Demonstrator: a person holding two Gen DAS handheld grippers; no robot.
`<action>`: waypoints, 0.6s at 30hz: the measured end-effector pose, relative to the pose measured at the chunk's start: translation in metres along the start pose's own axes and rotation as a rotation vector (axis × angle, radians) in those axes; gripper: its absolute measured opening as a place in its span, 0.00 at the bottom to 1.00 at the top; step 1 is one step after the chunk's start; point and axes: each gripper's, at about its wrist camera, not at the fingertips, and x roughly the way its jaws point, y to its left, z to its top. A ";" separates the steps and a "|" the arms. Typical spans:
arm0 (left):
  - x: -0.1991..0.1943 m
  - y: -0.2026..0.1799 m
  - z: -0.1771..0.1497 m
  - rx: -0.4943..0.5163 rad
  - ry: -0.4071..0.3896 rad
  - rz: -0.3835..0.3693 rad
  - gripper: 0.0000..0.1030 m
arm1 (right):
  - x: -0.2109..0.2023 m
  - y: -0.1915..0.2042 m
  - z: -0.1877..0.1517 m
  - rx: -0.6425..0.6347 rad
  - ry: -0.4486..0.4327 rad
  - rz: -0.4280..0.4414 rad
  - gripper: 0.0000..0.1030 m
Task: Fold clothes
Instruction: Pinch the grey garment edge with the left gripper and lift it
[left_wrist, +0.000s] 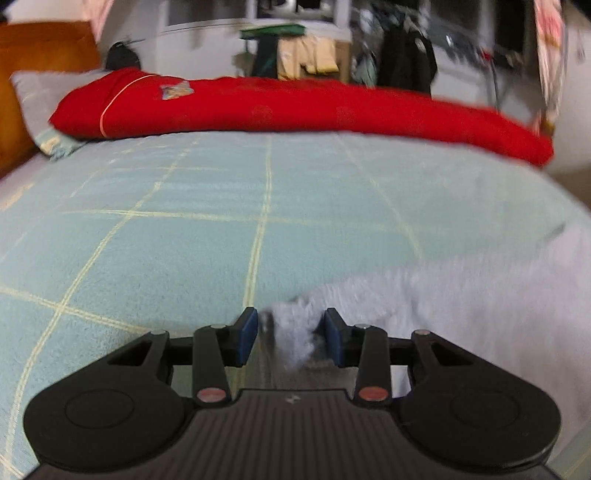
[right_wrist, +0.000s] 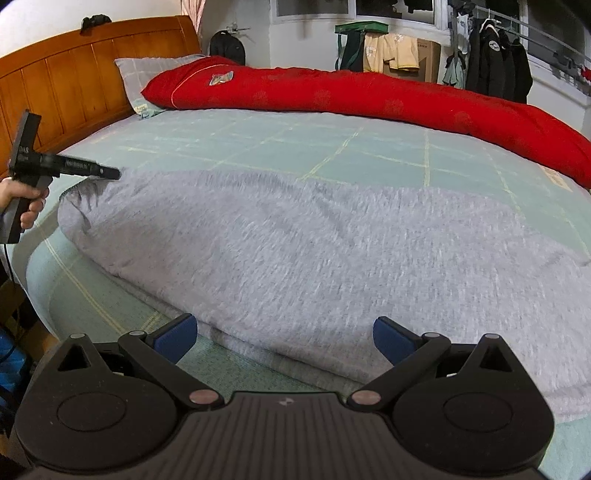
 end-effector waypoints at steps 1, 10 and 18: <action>-0.002 -0.003 -0.003 0.016 -0.017 0.009 0.31 | 0.002 0.000 0.001 0.001 0.003 0.000 1.00; -0.024 -0.031 -0.001 0.222 -0.152 0.092 0.21 | 0.010 0.002 0.001 -0.006 0.025 0.001 1.00; -0.006 -0.009 0.015 0.060 -0.139 0.066 0.25 | 0.008 0.002 0.003 -0.006 0.016 0.000 1.00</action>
